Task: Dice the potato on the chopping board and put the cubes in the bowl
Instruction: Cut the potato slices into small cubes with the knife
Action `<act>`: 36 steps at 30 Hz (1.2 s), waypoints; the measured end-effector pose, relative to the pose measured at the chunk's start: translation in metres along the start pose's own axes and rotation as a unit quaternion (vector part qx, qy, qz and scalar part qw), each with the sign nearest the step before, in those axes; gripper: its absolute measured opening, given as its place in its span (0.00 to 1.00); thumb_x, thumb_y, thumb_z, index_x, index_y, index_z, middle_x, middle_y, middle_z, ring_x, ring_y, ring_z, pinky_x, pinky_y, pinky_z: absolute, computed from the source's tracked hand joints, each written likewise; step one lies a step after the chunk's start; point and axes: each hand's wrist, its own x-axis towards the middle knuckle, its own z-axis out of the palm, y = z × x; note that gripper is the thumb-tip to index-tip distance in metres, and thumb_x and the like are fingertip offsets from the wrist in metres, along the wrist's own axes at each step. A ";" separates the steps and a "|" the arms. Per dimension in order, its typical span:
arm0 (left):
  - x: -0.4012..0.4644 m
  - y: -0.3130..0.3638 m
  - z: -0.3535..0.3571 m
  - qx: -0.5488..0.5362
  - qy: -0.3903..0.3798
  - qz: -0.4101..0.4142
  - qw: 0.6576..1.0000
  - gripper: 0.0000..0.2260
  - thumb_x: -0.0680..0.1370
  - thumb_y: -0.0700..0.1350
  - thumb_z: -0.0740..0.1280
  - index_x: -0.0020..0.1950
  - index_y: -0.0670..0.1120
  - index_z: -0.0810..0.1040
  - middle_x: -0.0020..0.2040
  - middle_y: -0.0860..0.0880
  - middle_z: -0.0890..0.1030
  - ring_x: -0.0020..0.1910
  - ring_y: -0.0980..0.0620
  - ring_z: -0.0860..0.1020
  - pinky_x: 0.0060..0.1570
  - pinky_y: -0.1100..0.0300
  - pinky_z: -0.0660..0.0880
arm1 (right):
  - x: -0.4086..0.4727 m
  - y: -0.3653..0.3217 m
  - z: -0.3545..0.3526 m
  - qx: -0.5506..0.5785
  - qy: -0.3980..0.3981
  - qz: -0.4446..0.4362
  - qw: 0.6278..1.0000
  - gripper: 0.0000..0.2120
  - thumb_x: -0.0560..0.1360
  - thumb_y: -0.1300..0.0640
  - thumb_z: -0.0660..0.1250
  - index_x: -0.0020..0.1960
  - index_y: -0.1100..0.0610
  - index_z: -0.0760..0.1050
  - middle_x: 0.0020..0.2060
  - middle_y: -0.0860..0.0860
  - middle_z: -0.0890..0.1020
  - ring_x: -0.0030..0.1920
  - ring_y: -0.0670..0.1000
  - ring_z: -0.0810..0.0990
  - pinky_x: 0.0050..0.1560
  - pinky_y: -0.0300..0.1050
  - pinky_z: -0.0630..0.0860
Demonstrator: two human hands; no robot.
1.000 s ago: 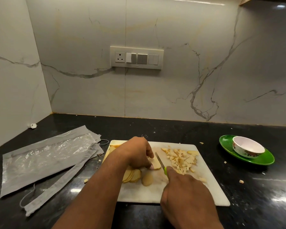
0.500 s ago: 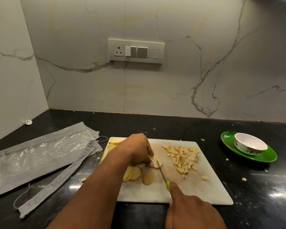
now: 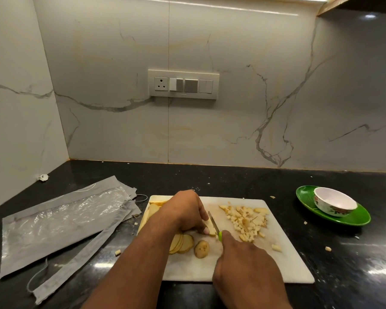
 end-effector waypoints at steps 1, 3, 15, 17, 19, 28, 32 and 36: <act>0.000 0.000 0.000 -0.005 -0.001 -0.004 1.000 0.14 0.72 0.47 0.81 0.57 0.51 0.87 0.52 0.52 0.85 0.46 0.54 0.81 0.51 0.59 0.81 | 0.003 -0.003 0.004 -0.001 0.008 -0.005 1.000 0.30 0.79 0.50 0.55 0.80 0.47 0.51 0.66 0.52 0.75 0.63 0.54 0.75 0.58 0.48 0.72; 0.001 0.000 0.000 -0.015 -0.001 -0.010 1.000 0.12 0.72 0.46 0.81 0.55 0.51 0.88 0.50 0.53 0.85 0.46 0.54 0.81 0.48 0.60 0.81 | 0.004 -0.007 0.007 0.011 0.014 -0.002 1.000 0.31 0.79 0.50 0.56 0.80 0.48 0.51 0.65 0.52 0.75 0.62 0.54 0.76 0.56 0.48 0.72; 0.001 -0.001 0.000 0.011 -0.008 0.021 1.000 0.14 0.74 0.47 0.79 0.59 0.50 0.87 0.54 0.51 0.85 0.48 0.54 0.81 0.53 0.58 0.82 | -0.041 0.022 0.045 0.180 -0.109 0.089 0.973 0.30 0.84 0.44 0.56 0.75 0.65 0.56 0.76 0.62 0.60 0.75 0.58 0.60 0.67 0.39 0.58; -0.001 -0.003 -0.002 0.025 -0.011 0.037 0.999 0.13 0.75 0.47 0.78 0.60 0.50 0.86 0.55 0.51 0.85 0.49 0.54 0.81 0.53 0.59 0.81 | -0.047 0.020 0.039 0.224 -0.036 0.090 0.970 0.26 0.85 0.40 0.45 0.77 0.54 0.54 0.73 0.54 0.67 0.73 0.52 0.67 0.69 0.39 0.62; -0.002 -0.004 -0.004 0.033 -0.012 0.043 0.998 0.12 0.76 0.45 0.77 0.60 0.50 0.86 0.56 0.51 0.85 0.51 0.53 0.81 0.55 0.59 0.81 | -0.031 0.011 0.016 0.166 -0.009 0.072 0.983 0.27 0.84 0.42 0.49 0.80 0.44 0.45 0.71 0.51 0.70 0.69 0.52 0.72 0.68 0.45 0.67; 0.002 -0.004 -0.004 -0.001 0.001 0.003 1.000 0.08 0.75 0.42 0.78 0.54 0.48 0.88 0.49 0.52 0.87 0.46 0.55 0.83 0.48 0.62 0.80 | 0.004 -0.012 0.013 0.024 0.002 -0.010 1.000 0.33 0.78 0.50 0.56 0.81 0.49 0.49 0.64 0.53 0.76 0.62 0.56 0.77 0.56 0.49 0.73; 0.002 -0.002 -0.004 -0.008 0.001 -0.015 1.000 0.06 0.75 0.42 0.78 0.51 0.48 0.89 0.43 0.53 0.86 0.44 0.55 0.82 0.48 0.60 0.81 | 0.001 -0.003 0.025 0.009 -0.079 0.008 0.997 0.40 0.78 0.42 0.61 0.81 0.46 0.42 0.68 0.53 0.73 0.66 0.56 0.75 0.62 0.50 0.71; 0.002 -0.001 -0.004 -0.010 0.001 -0.018 1.000 0.08 0.75 0.44 0.78 0.54 0.47 0.88 0.45 0.51 0.86 0.46 0.53 0.82 0.52 0.58 0.81 | -0.004 0.010 0.036 0.041 -0.144 0.086 0.985 0.30 0.83 0.37 0.45 0.80 0.42 0.37 0.78 0.51 0.61 0.75 0.52 0.65 0.69 0.32 0.58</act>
